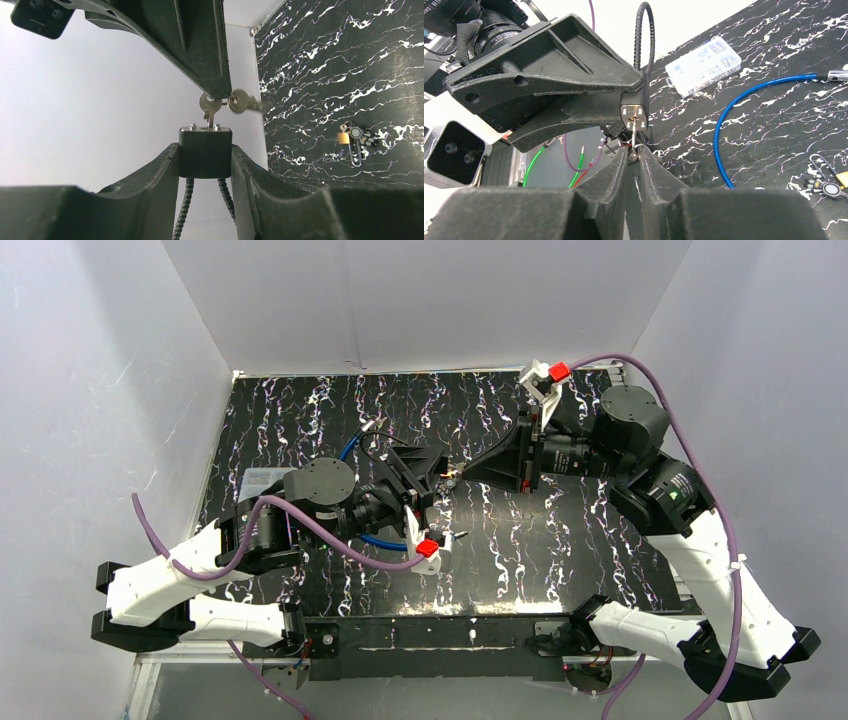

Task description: Unlock with the key

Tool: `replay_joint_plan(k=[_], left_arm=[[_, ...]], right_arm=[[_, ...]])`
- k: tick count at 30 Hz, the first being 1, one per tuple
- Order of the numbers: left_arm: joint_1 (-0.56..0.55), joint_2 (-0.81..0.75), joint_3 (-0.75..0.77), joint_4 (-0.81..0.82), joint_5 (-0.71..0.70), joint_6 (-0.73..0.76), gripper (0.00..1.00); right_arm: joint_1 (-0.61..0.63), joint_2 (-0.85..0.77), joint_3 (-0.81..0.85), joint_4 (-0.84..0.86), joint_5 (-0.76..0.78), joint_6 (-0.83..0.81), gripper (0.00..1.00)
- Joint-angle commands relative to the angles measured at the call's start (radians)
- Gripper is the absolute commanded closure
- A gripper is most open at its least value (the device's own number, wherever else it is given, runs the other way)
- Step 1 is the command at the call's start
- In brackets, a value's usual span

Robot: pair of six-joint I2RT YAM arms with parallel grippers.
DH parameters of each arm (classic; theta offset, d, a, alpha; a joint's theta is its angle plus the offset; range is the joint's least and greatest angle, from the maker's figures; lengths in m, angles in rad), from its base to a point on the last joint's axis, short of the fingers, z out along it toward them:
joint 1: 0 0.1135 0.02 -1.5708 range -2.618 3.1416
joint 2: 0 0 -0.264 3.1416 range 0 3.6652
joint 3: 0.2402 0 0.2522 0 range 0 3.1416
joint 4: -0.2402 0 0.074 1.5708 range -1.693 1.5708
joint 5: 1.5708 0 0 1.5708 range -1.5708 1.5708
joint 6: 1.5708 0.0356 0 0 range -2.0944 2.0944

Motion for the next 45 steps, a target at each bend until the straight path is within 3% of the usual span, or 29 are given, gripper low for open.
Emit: replay_joint_plan(k=[1, 11, 29, 40, 42, 45], left_arm=[[0.004, -0.015, 0.011, 0.043, 0.011, 0.009, 1.00], [0.003, -0.015, 0.004, 0.055, 0.014, 0.012, 1.00], [0.000, 0.009, 0.023, 0.019, 0.081, -0.019, 1.00], [-0.033, 0.021, 0.014, 0.038, 0.079, 0.076, 1.00], [-0.033, 0.017, 0.009, 0.046, 0.061, 0.088, 1.00], [-0.033, 0.007, 0.010, 0.023, 0.040, 0.091, 1.00]], right_arm=[[-0.004, 0.001, 0.011, 0.059, -0.019, 0.007, 0.84], [-0.004, 0.014, 0.014, 0.083, -0.033, 0.018, 0.98], [0.049, 0.063, 0.070, 0.054, 0.006, -0.035, 0.99], [0.080, 0.074, 0.045, 0.070, 0.021, -0.003, 0.99], [0.077, 0.058, 0.040, 0.063, 0.017, 0.003, 0.95], [0.056, 0.000, 0.032, 0.045, 0.019, -0.004, 0.73]])
